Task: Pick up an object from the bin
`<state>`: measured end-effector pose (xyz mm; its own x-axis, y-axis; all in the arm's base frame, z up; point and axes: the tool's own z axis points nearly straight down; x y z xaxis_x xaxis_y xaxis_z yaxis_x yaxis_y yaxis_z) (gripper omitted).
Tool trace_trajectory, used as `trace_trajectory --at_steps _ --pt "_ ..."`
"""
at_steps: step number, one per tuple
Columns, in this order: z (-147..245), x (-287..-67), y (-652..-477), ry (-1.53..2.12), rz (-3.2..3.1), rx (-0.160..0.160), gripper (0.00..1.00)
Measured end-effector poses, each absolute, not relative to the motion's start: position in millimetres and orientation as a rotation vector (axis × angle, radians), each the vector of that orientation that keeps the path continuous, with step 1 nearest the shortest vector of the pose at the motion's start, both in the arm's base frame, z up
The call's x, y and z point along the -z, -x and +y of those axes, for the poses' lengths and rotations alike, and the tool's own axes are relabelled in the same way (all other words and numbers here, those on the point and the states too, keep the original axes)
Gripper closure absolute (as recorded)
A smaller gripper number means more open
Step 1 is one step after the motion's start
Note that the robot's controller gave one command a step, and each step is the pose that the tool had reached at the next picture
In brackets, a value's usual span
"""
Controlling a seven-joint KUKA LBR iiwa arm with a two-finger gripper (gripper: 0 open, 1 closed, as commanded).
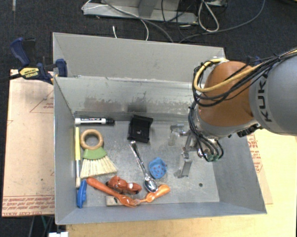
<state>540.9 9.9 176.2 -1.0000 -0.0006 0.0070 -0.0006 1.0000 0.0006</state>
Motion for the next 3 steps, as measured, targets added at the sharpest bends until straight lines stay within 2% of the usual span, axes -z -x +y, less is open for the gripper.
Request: trace_trajectory --at_steps 1,2,3 --pt "10 -181 -542.5 0.0 -3.142 0.001 0.0" --pt "64 -130 -542.5 -0.241 -3.135 0.002 0.0" --pt "92 -105 -540.7 -0.368 -3.119 0.003 0.0"
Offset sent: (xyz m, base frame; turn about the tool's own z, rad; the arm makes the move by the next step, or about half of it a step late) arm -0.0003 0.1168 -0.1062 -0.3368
